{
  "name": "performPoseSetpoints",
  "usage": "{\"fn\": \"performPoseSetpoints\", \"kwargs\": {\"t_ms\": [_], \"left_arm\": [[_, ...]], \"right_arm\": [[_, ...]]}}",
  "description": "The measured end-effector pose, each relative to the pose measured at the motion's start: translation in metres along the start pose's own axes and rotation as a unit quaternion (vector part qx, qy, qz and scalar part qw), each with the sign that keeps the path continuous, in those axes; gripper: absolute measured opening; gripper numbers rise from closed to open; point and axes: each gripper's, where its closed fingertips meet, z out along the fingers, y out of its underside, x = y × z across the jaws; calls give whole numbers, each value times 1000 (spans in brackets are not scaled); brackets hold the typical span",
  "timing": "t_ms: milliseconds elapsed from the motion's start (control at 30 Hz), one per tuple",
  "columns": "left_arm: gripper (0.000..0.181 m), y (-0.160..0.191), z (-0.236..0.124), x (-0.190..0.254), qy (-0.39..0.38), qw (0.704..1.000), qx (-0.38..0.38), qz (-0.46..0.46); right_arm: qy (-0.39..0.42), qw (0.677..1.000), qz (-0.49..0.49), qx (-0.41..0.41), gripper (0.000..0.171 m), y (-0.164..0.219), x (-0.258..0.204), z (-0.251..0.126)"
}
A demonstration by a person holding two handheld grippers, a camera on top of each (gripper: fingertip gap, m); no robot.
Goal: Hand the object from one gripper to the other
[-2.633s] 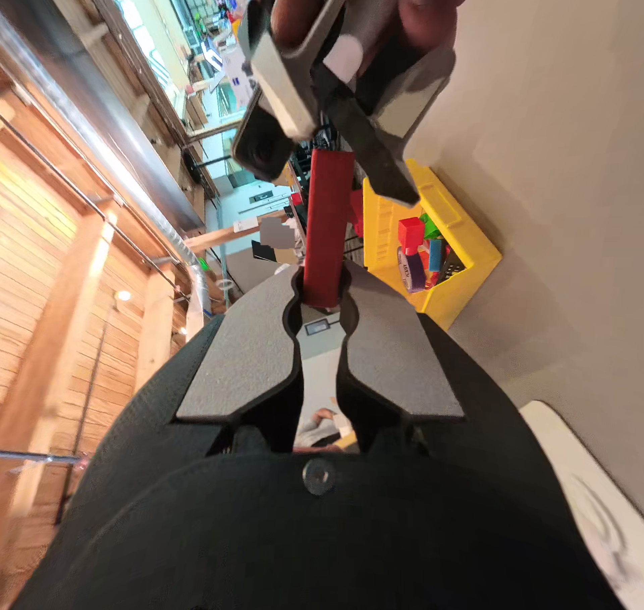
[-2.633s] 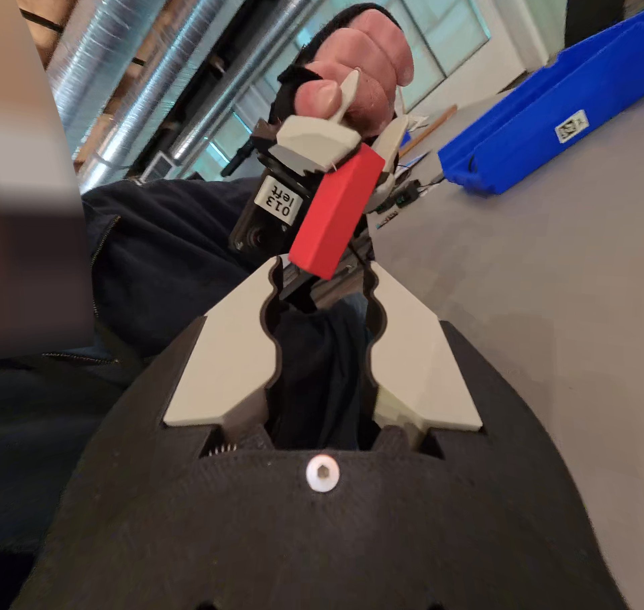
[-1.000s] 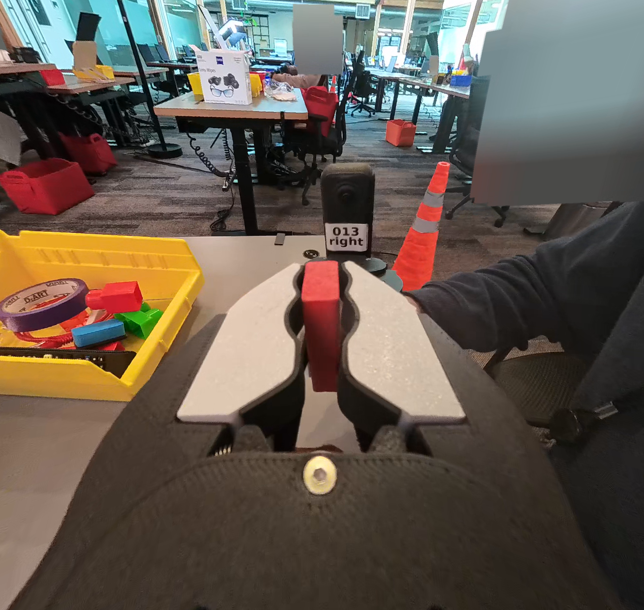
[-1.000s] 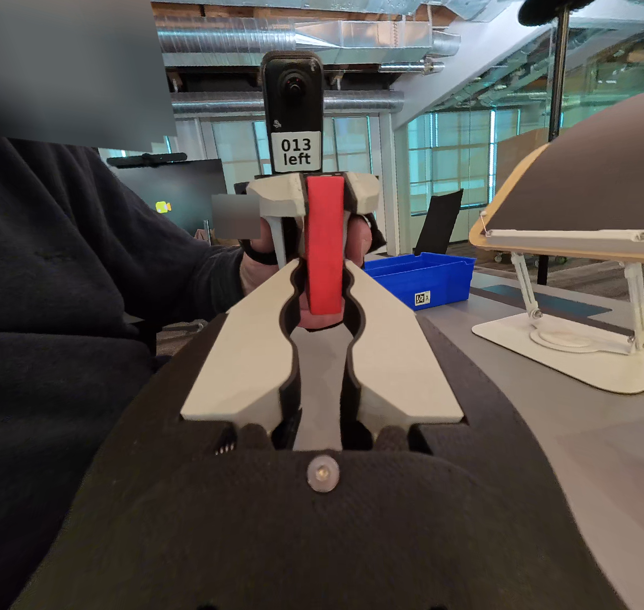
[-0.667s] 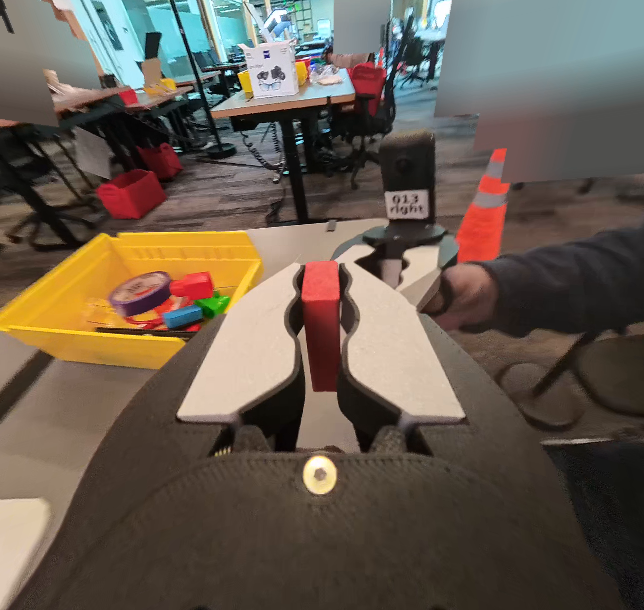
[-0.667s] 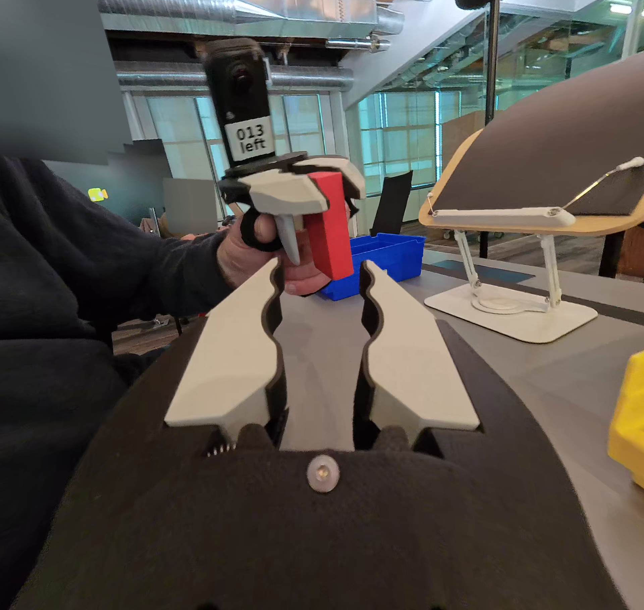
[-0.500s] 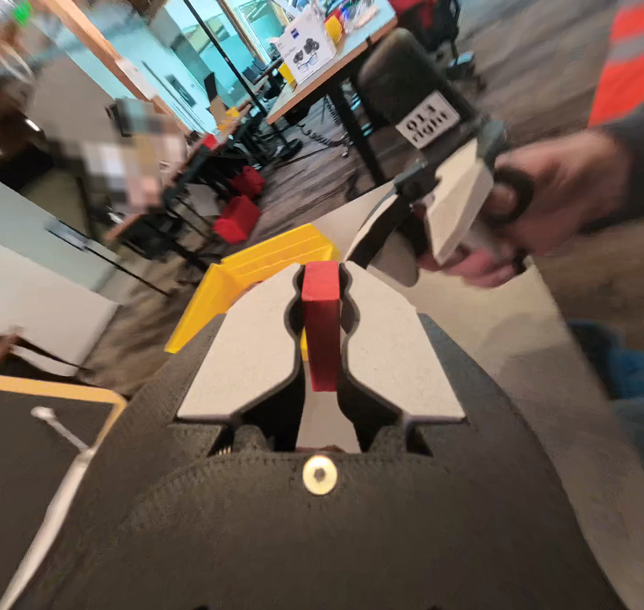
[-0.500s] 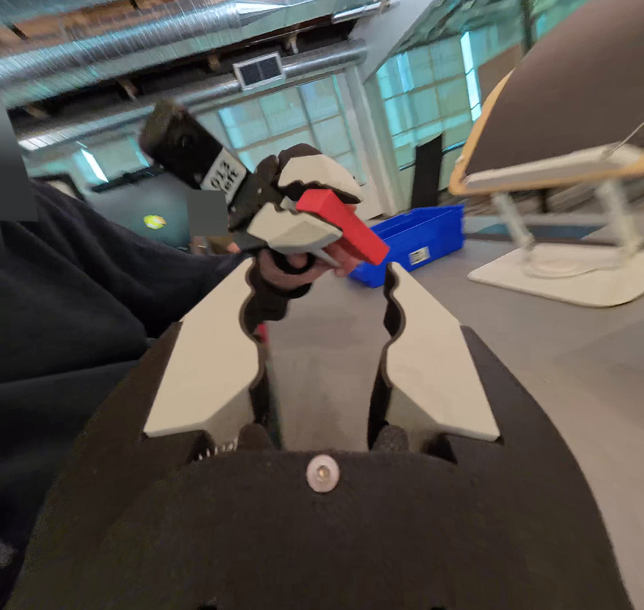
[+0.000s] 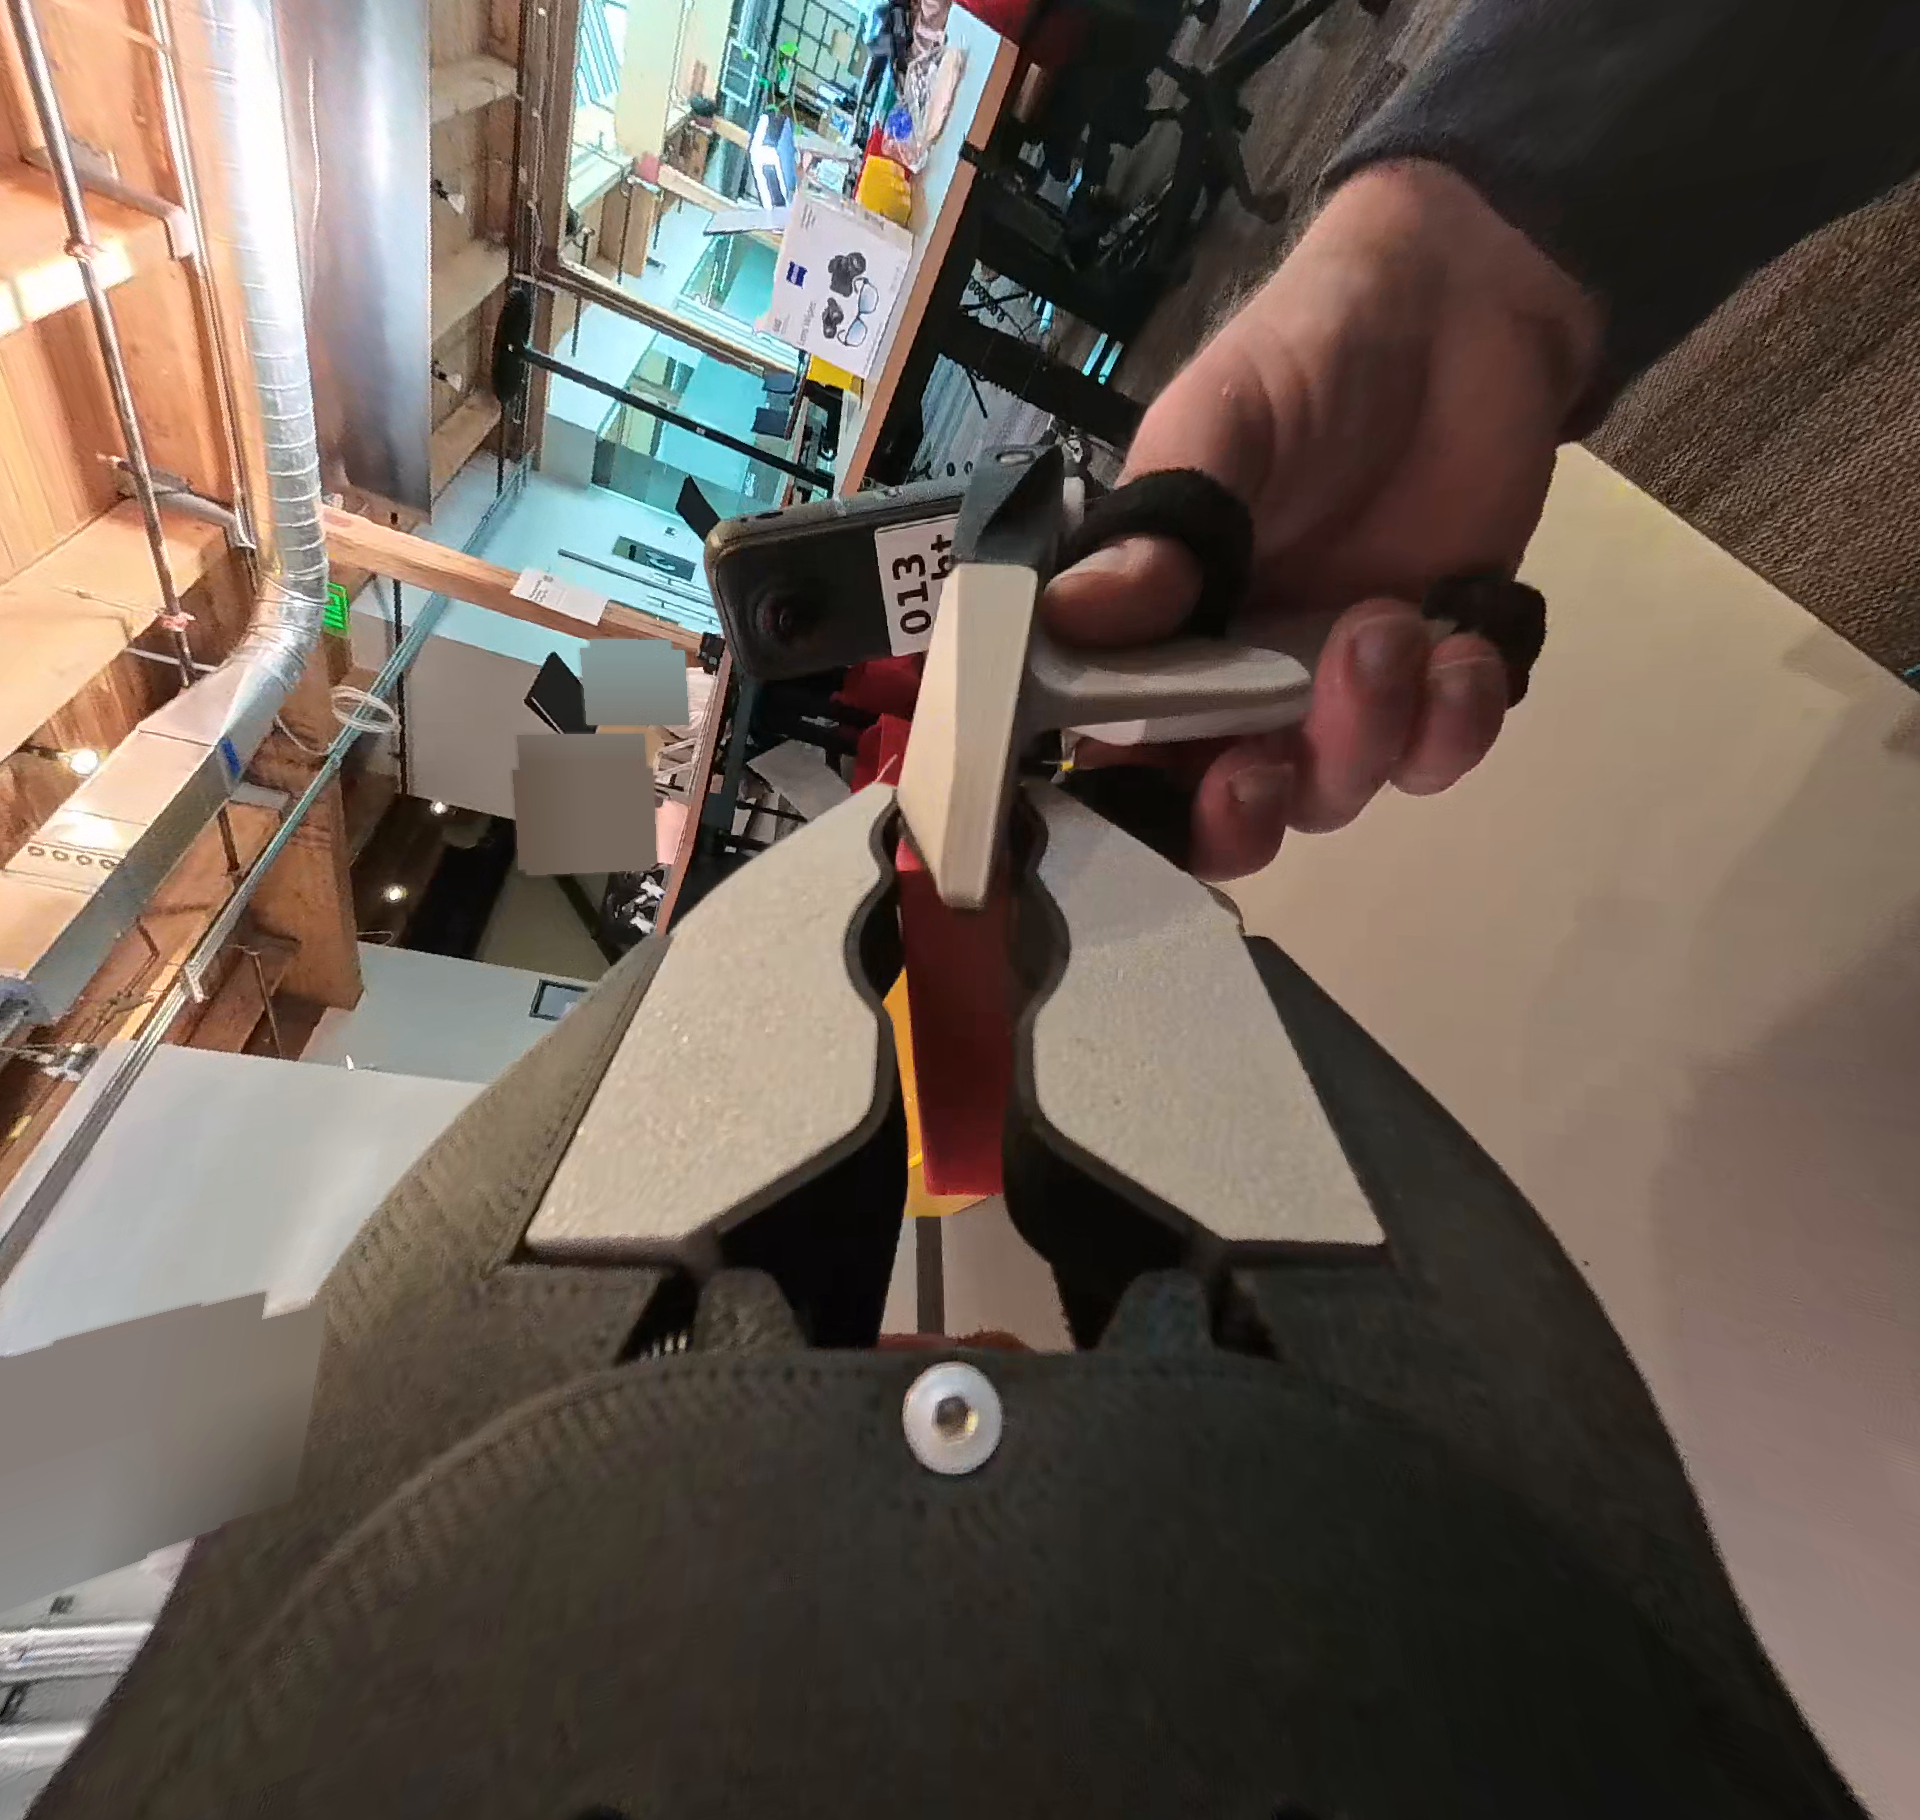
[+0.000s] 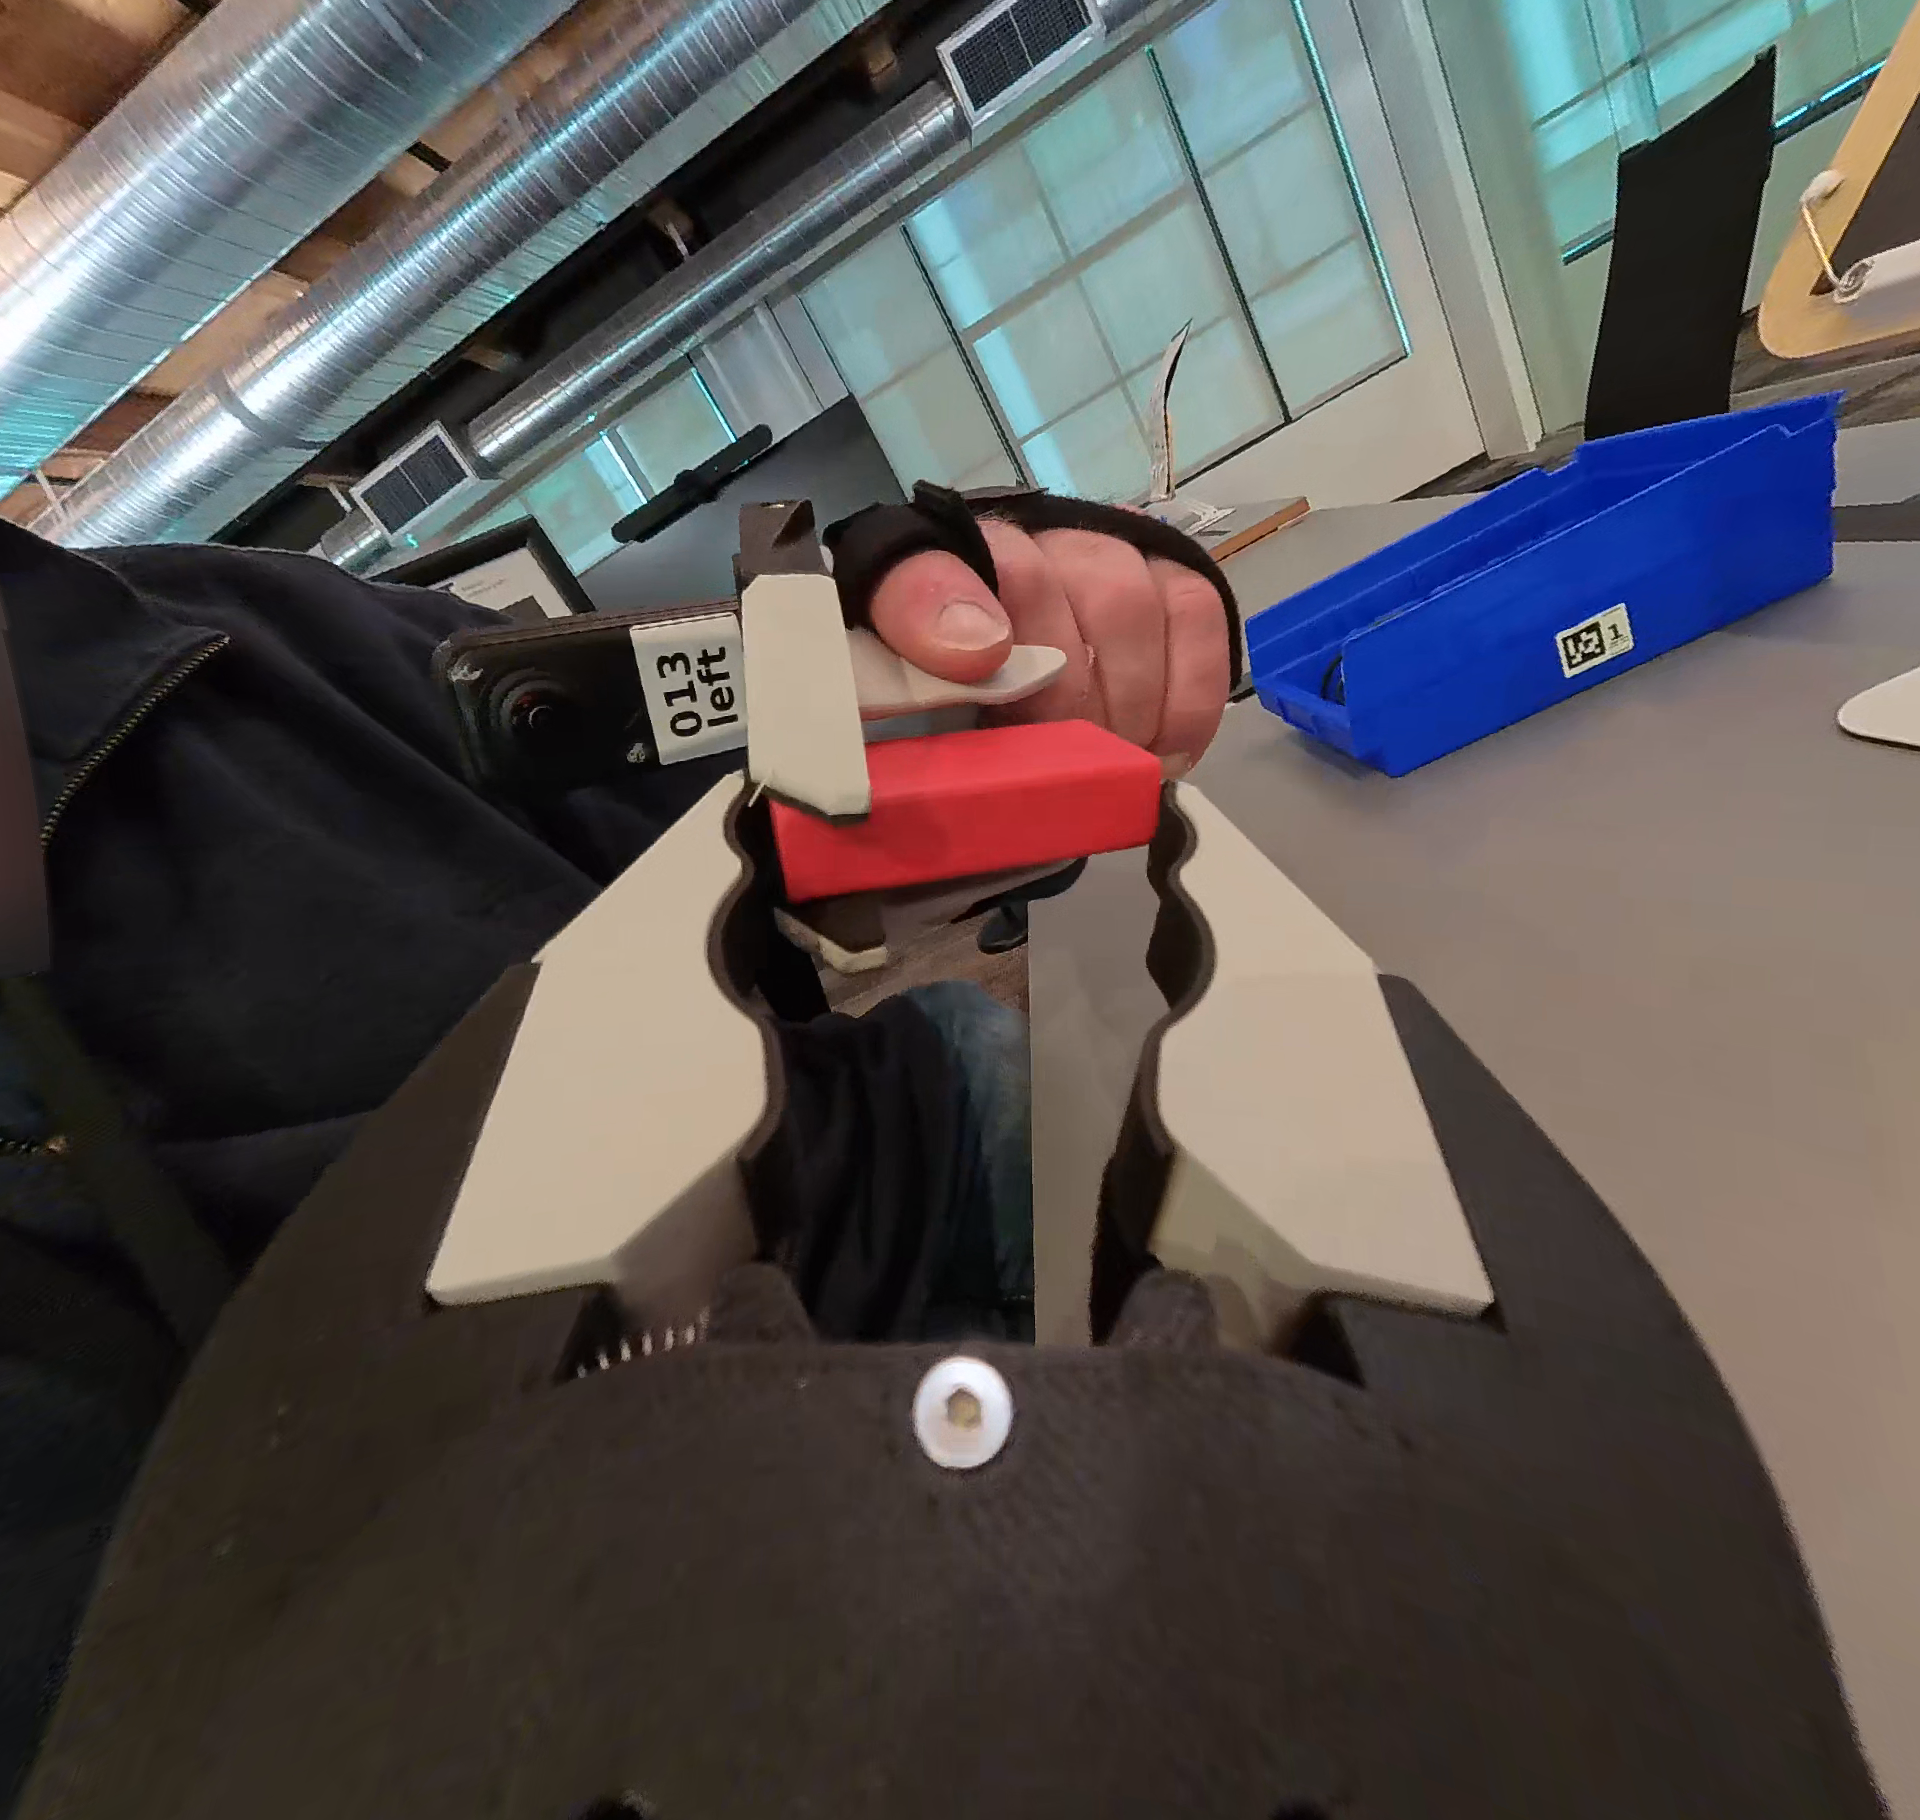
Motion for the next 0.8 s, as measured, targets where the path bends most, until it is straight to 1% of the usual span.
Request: {"fn": "performPoseSetpoints", "kwargs": {"t_ms": [233,467,700,800], "left_arm": [[17,-3,-1,-2,-4,1000,16,-19],[18,-6,-3,-5,-12,1000,19,-15],[32,-2,-5,-7,-24,999,11,-19],[38,1,-8,-9,-30,999,10,-37]], "right_arm": [[14,999,-28,6,71,-3,-2,0],[20,999,-40,21,71,-8,-4,-3],[54,995,-77,18,71,-7,1,-7],[75,992,-104,16,72,-8,4,-10]]}}
